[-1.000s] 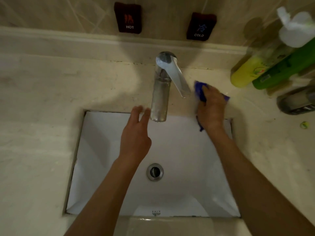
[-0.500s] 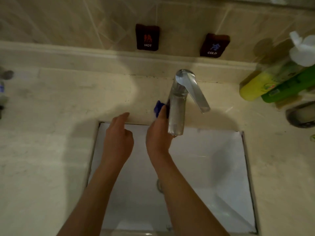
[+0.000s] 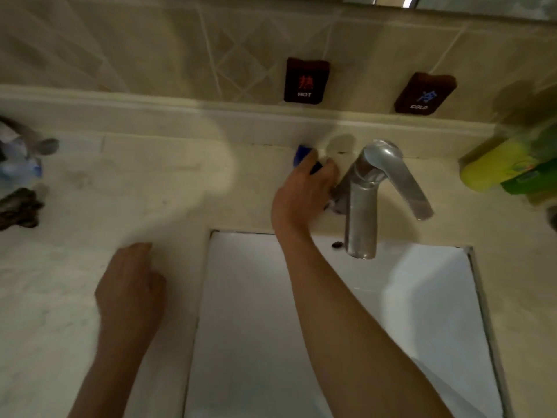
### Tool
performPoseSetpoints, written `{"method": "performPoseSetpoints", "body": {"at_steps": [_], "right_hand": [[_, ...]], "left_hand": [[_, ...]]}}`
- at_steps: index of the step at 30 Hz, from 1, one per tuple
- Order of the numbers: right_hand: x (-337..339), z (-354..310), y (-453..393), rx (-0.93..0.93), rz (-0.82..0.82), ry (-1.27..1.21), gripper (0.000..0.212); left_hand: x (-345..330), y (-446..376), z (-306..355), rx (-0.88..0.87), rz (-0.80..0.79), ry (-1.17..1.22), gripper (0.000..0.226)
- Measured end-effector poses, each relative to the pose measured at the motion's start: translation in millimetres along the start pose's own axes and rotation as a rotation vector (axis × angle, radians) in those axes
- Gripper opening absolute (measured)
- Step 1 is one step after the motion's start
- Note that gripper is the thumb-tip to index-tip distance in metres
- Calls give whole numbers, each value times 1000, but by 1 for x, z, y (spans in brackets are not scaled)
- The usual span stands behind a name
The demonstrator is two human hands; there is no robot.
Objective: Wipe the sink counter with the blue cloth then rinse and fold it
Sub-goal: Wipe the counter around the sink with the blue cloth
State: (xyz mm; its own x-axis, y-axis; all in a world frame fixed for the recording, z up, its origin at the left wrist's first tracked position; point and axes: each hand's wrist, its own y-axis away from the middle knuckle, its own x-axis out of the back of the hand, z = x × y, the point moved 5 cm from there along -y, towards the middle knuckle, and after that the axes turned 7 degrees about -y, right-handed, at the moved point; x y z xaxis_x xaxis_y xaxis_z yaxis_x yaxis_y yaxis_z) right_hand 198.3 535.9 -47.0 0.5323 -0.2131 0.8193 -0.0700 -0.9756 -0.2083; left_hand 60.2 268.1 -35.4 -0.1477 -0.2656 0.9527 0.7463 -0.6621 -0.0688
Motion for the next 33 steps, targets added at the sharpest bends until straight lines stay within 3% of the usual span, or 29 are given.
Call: {"method": "performPoseSetpoints", "body": {"at_steps": [2, 4, 6, 8, 10, 11, 13, 15, 17, 19, 22, 24, 26, 28, 31, 33], "right_hand": [[-9, -15, -12, -50, 33, -32, 44], [-20, -29, -9, 43, -79, -34, 41], [-27, -50, 20, 354, -236, -64, 38], [-29, -68, 69, 733, -391, -153, 42], [-31, -63, 83, 948, -454, -108, 49], [-30, -52, 74, 941, -430, -17, 51], [-23, -21, 39, 710, -269, 90, 53], [-10, -2, 12, 420, -73, 101, 58], [-15, -16, 12, 307, -17, 50, 55], [-32, -58, 30, 419, -131, -61, 51], [-56, -119, 93, 890, -439, -201, 48], [-53, -120, 137, 1182, -671, -230, 50], [-40, -100, 134, 1274, -828, -232, 55], [-32, -75, 93, 1157, -752, -134, 54], [-43, -69, 36, 791, -540, -7, 51], [-53, -97, 55, 821, -524, 2, 50]], "left_hand": [[1, 15, -46, 63, -38, -66, 53], [-1, 27, -88, 144, -139, -130, 59], [-2, 42, -115, 154, -253, -179, 66], [7, 53, -118, 198, -237, -165, 68], [19, 63, -110, 298, -188, -107, 71], [23, 68, -108, 330, -185, -96, 73], [28, 73, -107, 343, -203, -109, 70], [24, 77, -118, 365, -241, -137, 60], [19, 82, -124, 386, -287, -149, 60], [17, 84, -124, 369, -305, -153, 63], [20, 82, -125, 378, -318, -154, 64], [23, 83, -125, 386, -326, -143, 65], [26, 84, -126, 393, -335, -134, 66], [28, 82, -122, 375, -342, -132, 66], [31, 81, -117, 353, -344, -149, 65], [34, 81, -116, 343, -352, -149, 65]]}}
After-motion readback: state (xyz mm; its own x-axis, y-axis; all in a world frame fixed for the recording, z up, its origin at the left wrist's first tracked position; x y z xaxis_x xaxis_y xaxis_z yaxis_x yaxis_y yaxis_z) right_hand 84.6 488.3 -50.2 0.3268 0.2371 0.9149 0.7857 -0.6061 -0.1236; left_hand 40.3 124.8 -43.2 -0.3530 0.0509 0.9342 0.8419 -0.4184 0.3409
